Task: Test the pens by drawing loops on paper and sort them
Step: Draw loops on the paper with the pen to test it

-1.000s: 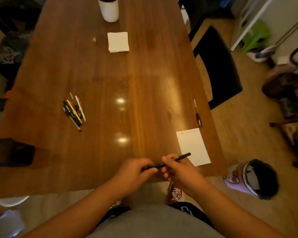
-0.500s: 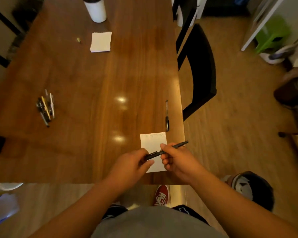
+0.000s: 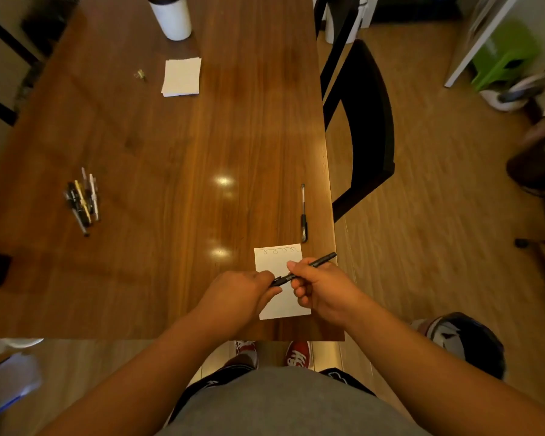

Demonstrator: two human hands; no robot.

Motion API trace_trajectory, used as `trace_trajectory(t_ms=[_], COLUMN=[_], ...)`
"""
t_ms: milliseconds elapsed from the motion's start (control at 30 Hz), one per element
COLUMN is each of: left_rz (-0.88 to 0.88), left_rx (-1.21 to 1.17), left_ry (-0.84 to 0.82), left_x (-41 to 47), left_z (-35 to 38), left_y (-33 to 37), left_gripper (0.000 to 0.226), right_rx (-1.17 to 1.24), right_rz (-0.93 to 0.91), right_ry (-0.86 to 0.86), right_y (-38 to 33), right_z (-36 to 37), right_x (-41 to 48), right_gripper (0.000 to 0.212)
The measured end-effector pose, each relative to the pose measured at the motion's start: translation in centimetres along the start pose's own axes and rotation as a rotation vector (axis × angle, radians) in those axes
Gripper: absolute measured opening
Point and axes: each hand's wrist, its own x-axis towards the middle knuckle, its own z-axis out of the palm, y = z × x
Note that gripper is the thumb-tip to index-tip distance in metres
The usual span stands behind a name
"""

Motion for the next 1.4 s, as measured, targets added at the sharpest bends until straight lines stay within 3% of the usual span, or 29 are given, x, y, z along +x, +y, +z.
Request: trace_trajectory(t_ms=[100,233,467,600,867,1167,1400], left_rz=[0.027,-0.117,-0.21,-0.114,0.251,0.266,0.261], left_rx=[0.029,-0.153,-0.313,-0.298,-0.127,-0.102,-0.067], left_ry=[-0.066,-0.183,-0.228,-0.203,-0.125,-0.142,-0.143], left_x=[0.1,-1.5,-2.4,-0.9,1.6,1.8,1.5], left_z=[-0.1,0.4,2.3,3.4,6.5,7.2,7.4], left_y=[-0.9,-5.3,-8.4,-6.4,-3.3,-3.2,-2.9], left_gripper=[0.041,0.035,0.026,0.023,0.04,0.041,0.04], right_rx=[0.041,0.194,-0.177,-0.456,-0.67,-0.72,-0.746], right_rz=[0.004,-0.039,-0.123,-0.268,-0.422,-0.383,-0.383], right_ry=[0.018,0.099,0.219,0.333,0.315,0.273,0.254], right_y=[-0.3,-2.2,-2.3,-0.5,1.3,1.8,2.3], right_z=[-0.4,-3.8,-3.6,-0.8,1.9,1.7,1.7], right_x=[0.5,1.2,3.2,5.1,7.6,7.8,8.1], right_gripper=[0.014,0.012,0.015,0.007,0.018,0.022,0.009])
